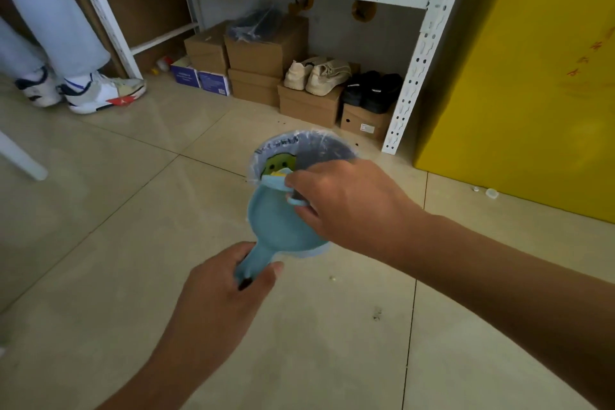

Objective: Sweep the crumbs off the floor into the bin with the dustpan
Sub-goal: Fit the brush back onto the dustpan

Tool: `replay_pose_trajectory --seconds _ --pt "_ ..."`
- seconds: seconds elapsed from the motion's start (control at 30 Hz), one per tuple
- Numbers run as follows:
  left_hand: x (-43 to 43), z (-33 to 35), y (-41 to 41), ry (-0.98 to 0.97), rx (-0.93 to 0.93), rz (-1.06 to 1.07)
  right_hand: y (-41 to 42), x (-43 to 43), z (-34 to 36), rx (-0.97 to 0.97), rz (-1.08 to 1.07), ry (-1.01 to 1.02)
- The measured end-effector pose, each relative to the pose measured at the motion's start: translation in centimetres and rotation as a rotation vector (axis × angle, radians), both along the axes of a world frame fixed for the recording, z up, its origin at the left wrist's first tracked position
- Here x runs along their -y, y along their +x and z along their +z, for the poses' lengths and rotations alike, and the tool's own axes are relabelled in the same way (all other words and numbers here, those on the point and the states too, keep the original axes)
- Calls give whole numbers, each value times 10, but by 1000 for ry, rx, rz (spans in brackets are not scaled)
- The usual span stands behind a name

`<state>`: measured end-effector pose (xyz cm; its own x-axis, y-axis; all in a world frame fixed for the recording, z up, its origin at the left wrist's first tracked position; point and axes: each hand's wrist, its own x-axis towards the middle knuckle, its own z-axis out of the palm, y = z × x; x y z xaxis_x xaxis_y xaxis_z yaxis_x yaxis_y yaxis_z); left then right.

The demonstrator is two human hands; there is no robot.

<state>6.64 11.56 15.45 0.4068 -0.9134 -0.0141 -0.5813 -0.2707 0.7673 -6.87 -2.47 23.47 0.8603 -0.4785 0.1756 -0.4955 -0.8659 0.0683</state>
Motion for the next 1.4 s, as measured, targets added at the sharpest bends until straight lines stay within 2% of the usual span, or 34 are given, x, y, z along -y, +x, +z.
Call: replay_pose_trajectory --seconds 0.1,0.27,0.43,0.57,0.73,0.83,0.93,1.03,1.2,1.4 --pt "6 1 -12 11 -310 -1 -5 -7 -11 -46 24 67" --pt "13 10 -12 -19 -534 -43 -3 -12 -24 -105 5 138" --pt "15 -2 -10 -5 -486 -92 0 -29 -34 -184 -21 202" --pt "13 -16 -13 -31 -495 -137 2 -37 -42 -242 -45 167" --pt "-3 -39 8 11 -480 -203 -29 -38 -72 -101 26 185" --pt "-19 -63 8 68 -453 -253 -47 -50 -111 -143 55 194" --pt "-41 -90 -1 103 -583 -239 -56 -69 -140 -187 140 170" --pt "-62 -111 -8 165 -617 -245 -61 -84 -158 -172 248 62" --pt "-58 -137 -8 174 -666 -208 -59 -83 -183 -260 133 186" --pt "-37 -179 2 167 -663 -24 -20 -57 -214 -391 -31 404"
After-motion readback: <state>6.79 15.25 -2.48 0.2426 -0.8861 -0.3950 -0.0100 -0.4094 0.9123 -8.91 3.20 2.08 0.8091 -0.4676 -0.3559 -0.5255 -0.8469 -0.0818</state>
